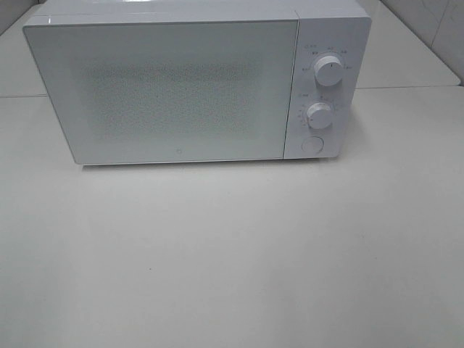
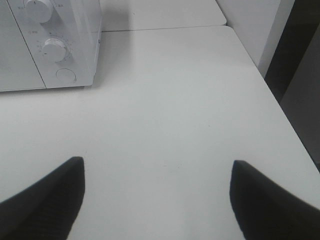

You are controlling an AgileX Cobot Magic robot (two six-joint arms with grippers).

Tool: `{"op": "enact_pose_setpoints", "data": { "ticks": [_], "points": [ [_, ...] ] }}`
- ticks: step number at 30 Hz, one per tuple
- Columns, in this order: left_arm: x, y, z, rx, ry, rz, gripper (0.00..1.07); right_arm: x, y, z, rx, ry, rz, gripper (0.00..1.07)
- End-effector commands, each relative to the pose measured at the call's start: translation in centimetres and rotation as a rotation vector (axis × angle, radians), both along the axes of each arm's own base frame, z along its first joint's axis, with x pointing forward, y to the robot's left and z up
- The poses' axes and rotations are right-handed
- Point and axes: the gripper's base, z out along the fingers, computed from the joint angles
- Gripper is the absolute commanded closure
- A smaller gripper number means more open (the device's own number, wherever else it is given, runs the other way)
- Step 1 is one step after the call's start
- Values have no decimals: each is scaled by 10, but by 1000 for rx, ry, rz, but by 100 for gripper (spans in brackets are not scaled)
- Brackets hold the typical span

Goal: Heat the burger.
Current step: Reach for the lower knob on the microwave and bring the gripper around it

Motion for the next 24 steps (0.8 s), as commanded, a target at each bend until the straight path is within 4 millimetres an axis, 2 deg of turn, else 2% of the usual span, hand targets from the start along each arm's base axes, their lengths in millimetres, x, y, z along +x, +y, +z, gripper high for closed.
{"op": "enact_pose_setpoints", "data": {
  "ticks": [1, 14, 18, 23, 24],
  "points": [
    [0, 0, 0, -7, 0, 4, 6, -4, 0, 1, -2, -32, -9, 31],
    [0, 0, 0, -7, 0, 4, 6, -4, 0, 1, -1, -34, -9, 31],
    [0, 0, 0, -7, 0, 4, 6, -4, 0, 9, -4, -69, -7, 29],
    [0, 0, 0, -7, 0, 4, 6, 3, 0, 17, -18, -51, 0, 27],
    [0, 0, 0, -7, 0, 4, 6, 10, 0, 18, -20, -38, 2, 27]
  ]
}}
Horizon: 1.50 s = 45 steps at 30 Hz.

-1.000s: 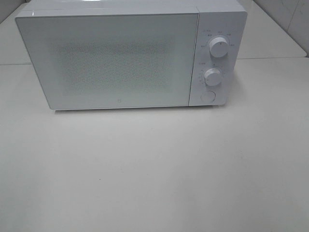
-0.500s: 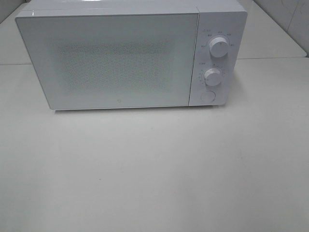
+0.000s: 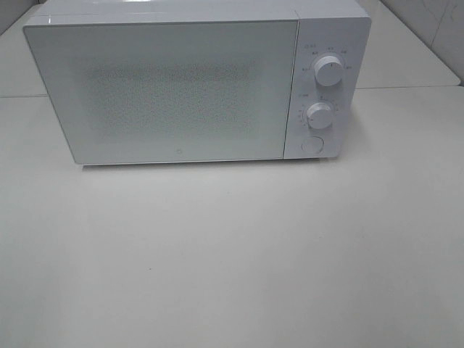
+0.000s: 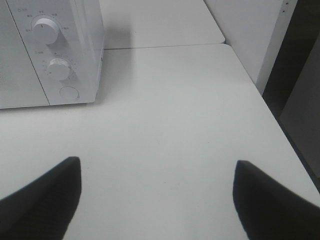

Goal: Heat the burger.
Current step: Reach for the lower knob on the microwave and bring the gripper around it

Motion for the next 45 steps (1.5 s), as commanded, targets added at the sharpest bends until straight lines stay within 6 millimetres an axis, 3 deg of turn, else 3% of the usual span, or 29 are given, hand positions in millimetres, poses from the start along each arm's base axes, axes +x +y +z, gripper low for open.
{"op": "enact_pose_setpoints", "data": {
  "ticks": [1, 16, 21, 24, 29, 45],
  "points": [
    [0, 0, 0, -7, 0, 4, 6, 9, 0, 6, -16, 1, -1, 27],
    [0, 0, 0, -7, 0, 4, 6, 65, 2, 21, -33, -45, 32, 31],
    [0, 0, 0, -7, 0, 4, 6, 97, 2, 20, -44, -32, 48, 31],
    [0, 0, 0, -7, 0, 4, 6, 101, 2, 20, -44, -35, 51, 31],
    [0, 0, 0, -7, 0, 4, 6, 126, 2, 21, -122, -72, 70, 31],
    [0, 0, 0, -7, 0, 4, 6, 171, 6, 13, -119, -136, 120, 31]
  ]
}}
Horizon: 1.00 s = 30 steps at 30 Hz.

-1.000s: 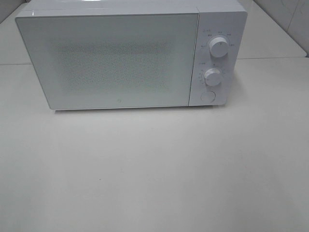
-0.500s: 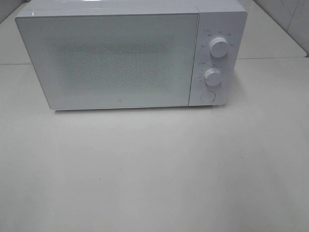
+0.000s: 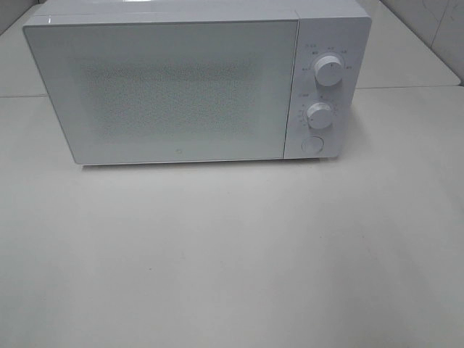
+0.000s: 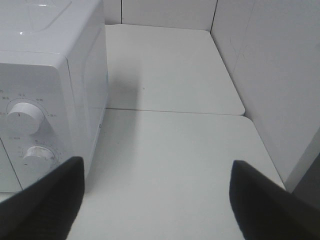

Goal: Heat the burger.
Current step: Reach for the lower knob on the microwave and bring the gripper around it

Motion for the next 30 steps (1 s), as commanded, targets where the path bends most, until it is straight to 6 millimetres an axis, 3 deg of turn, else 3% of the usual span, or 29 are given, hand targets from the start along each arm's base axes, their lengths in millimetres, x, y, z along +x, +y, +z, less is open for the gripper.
{"op": "enact_pose_setpoints", "data": {
  "ticks": [1, 15, 26, 30],
  "points": [
    [0, 0, 0, -7, -1, 4, 6, 13, 1, -1, -5, -41, 15, 31],
    [0, 0, 0, -7, -1, 4, 6, 25, 8, -52, 25, -132, 90, 31],
    [0, 0, 0, -7, -1, 4, 6, 33, 4, -75, 20, -142, 46, 31],
    [0, 0, 0, -7, -1, 4, 6, 37, 15, -80, -21, -131, 81, 31]
  ]
}}
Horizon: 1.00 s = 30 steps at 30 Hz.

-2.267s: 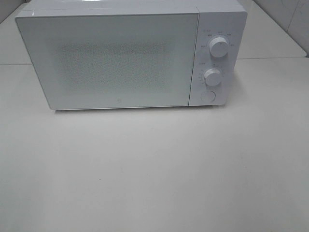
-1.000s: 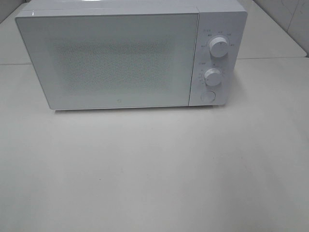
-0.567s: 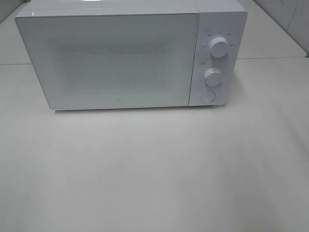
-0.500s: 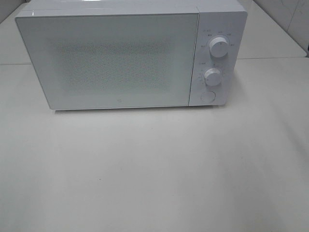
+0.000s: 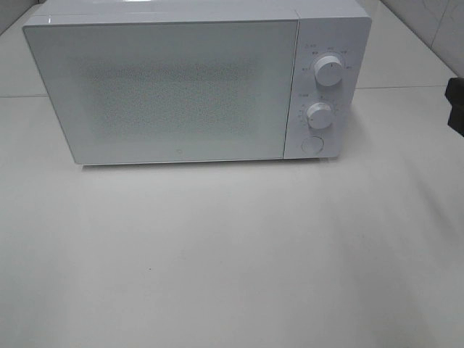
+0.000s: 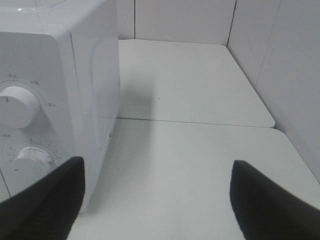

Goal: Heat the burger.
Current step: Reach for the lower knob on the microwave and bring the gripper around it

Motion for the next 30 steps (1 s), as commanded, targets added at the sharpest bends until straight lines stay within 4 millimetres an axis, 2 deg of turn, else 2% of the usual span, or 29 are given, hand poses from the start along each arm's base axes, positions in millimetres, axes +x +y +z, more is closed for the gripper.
{"op": "enact_pose_setpoints", "data": {
  "ticks": [1, 14, 22, 28, 30],
  "points": [
    [0, 0, 0, -7, -1, 4, 6, 1, 6, 0, -41, -20, 17, 31],
    [0, 0, 0, -7, -1, 4, 6, 6, 36, -9, -95, -70, -17, 31],
    [0, 0, 0, -7, 0, 4, 6, 6, 67, -31, -125, -73, -81, 31],
    [0, 0, 0, -7, 0, 4, 6, 7, 76, -40, -123, -50, -112, 31],
    [0, 0, 0, -7, 0, 4, 6, 8, 86, -45, -125, -45, -112, 31]
  ]
}}
